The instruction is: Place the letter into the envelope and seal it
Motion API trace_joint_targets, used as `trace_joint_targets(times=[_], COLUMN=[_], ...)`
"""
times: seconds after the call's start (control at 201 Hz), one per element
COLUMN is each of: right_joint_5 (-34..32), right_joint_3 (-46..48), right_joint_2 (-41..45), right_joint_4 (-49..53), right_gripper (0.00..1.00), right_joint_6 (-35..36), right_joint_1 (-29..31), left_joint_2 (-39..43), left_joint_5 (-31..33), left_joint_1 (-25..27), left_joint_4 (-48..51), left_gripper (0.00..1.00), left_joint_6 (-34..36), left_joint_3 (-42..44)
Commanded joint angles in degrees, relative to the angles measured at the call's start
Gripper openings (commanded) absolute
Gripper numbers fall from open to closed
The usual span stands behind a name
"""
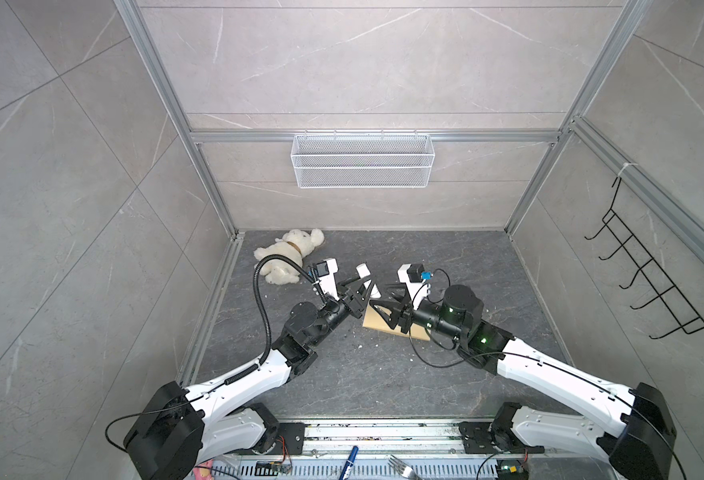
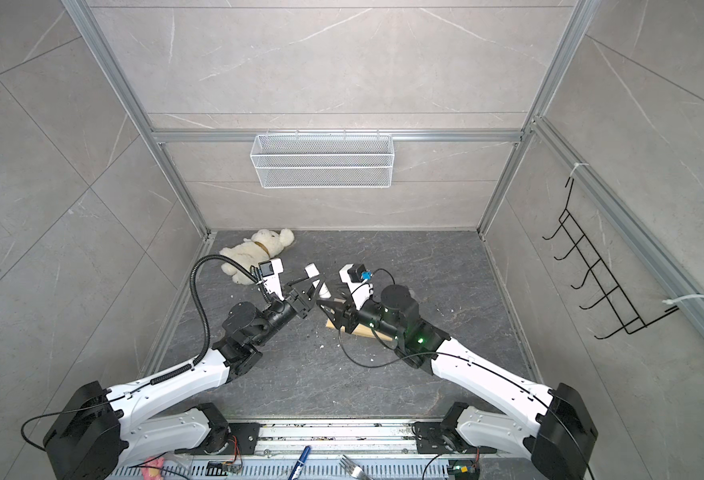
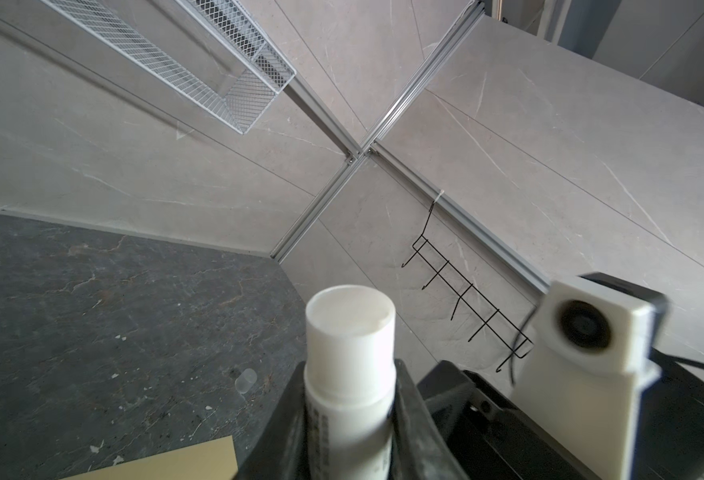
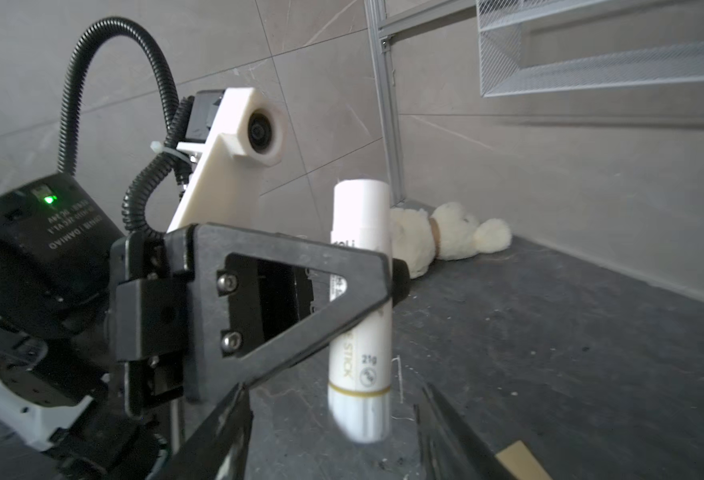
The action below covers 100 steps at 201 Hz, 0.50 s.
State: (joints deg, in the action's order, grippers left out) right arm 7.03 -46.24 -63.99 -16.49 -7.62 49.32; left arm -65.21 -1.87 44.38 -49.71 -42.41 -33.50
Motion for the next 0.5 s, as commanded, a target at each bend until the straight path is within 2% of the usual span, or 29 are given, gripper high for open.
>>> trace_joint_targets(times=[0.0, 0.184, 0.279, 0.493], right_joint_5=[-19.8, -31.1, -34.8, -35.9], right_joint_3=[2.1, 2.1, 1.7, 0.1], right_joint_2=[1.2, -0.7, -2.2, -6.5], right_joint_4=[2.8, -1.1, -3.4, -6.5], right_gripper=[0.65, 0.60, 0.56, 0.54], right_joint_6=[10.6, 14.8, 16.0, 14.7], right_joint_1=[3.8, 9.6, 11.4, 12.7], left_joint_2=[1.9, 1.5, 1.3, 1.0], left_joint_5=[2.6, 2.8, 2.8, 2.7], left_joint_1=[0.1, 0.1, 0.1, 0.1], left_joint_4=[-1.1, -1.4, -1.6, -2.0], left_gripper=[0.00, 0.00, 0.00, 0.00], left_joint_6=[-0.6, -1.3, -1.7, -1.8], left_joint_3=[-2.7, -2.8, -2.7, -2.7])
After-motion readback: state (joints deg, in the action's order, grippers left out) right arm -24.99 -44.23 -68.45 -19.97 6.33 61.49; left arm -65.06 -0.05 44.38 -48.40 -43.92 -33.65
